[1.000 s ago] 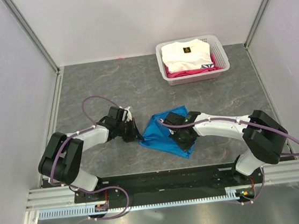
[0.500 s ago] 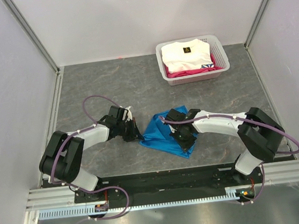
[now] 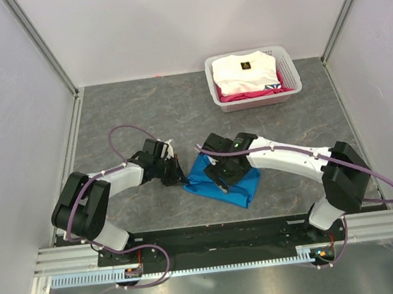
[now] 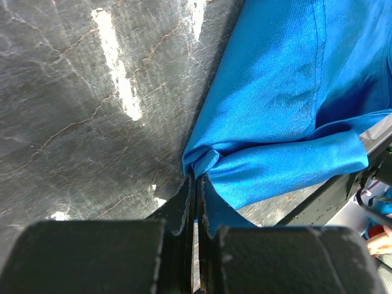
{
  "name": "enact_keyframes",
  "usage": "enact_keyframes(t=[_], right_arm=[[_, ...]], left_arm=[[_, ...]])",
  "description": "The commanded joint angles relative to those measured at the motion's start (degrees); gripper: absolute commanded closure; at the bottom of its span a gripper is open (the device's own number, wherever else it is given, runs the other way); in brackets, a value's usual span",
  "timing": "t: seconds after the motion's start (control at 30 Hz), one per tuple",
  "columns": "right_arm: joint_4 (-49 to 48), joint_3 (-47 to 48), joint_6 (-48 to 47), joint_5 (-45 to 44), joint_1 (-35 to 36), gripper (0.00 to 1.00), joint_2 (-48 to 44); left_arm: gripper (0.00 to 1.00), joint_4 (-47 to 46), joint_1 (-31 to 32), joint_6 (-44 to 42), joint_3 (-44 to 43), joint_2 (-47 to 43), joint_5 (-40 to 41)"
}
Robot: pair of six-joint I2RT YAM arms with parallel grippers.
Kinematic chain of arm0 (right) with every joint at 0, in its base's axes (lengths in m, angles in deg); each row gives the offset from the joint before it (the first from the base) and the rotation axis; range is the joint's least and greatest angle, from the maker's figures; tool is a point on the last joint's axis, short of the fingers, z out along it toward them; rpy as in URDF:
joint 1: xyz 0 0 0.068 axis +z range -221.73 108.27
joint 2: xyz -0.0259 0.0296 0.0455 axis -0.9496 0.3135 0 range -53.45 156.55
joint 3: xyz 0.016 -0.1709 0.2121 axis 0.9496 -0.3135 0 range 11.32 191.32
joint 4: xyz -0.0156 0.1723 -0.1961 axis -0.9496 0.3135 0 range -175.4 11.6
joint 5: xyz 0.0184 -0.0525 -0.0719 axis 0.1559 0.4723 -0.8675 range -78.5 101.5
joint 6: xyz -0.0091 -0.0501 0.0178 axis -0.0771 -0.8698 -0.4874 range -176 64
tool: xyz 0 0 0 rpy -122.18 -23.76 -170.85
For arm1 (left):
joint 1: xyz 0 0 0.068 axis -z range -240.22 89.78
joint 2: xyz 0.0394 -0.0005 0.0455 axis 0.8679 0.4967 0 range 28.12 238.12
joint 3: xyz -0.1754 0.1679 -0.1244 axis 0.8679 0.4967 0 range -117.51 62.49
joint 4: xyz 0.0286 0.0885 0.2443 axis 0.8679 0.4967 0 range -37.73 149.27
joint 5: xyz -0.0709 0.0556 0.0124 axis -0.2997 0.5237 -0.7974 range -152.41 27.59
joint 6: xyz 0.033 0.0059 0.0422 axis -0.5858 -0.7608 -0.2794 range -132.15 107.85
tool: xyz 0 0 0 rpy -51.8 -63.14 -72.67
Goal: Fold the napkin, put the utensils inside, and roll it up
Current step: Roll the napkin with the utensil
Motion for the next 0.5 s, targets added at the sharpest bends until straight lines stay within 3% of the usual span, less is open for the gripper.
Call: enact_keyframes(t=[0.0,0.23,0.47], right_arm=[[-1.05,6.22,-3.64,-9.88,6.67,0.27,2.20],[-15.71,5.26,-9.26,-11.57,9.67,0.14,6.33],[-20.30,4.66,-11.64,-7.79,9.67,0.11,10.47]], left_arm=[[0.98,0.88,-0.16,-2.58,-1.35,-1.19,1.02],[0.98,0.97,-0.16,-2.75,-1.70,-1.19,0.93],[0.98,1.32,-0.25,-2.58,-2.14,-1.01,1.02]])
